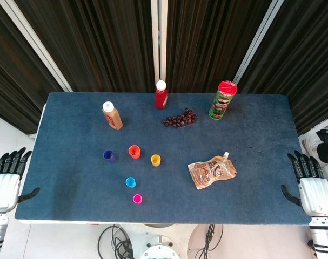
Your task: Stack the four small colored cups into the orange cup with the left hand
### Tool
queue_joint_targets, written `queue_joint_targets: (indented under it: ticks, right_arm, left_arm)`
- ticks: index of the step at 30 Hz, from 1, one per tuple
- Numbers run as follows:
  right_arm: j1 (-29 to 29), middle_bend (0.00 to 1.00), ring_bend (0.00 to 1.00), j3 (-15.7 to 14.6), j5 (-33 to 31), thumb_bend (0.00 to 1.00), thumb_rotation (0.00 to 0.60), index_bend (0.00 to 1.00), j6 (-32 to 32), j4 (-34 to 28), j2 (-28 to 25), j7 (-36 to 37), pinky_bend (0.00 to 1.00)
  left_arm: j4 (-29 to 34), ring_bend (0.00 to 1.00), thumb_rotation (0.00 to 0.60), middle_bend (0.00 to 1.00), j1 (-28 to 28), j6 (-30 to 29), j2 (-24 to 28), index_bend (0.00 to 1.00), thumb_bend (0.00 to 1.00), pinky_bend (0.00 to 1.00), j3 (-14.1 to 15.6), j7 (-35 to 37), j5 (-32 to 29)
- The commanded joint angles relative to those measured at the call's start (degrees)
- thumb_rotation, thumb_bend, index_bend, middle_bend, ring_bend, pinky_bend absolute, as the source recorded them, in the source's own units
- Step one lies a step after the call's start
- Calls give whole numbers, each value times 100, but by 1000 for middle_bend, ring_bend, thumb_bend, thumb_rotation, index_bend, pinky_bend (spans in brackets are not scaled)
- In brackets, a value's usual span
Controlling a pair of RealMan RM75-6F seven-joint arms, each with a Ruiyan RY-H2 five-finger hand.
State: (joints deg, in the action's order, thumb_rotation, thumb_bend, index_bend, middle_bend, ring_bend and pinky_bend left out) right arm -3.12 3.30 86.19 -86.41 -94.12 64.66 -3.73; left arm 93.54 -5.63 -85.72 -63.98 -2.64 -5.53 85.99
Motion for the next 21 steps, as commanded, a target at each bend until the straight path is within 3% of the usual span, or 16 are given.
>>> queue_joint_targets:
  ticks: [1, 21]
  right_arm:
    - [-9, 0, 0, -5, -5, 227, 600, 0, 43, -34, -42, -22, 0]
    - [-81, 0, 0, -77, 37, 227, 600, 0, 260, 116, -17, 98, 0]
  left_arm:
    - [-28, 0, 600, 0, 11, 5, -31, 0, 113, 0, 18, 8, -1]
    - [-66, 0, 600, 0, -40, 98, -126, 0, 112, 0, 98, 174, 154]
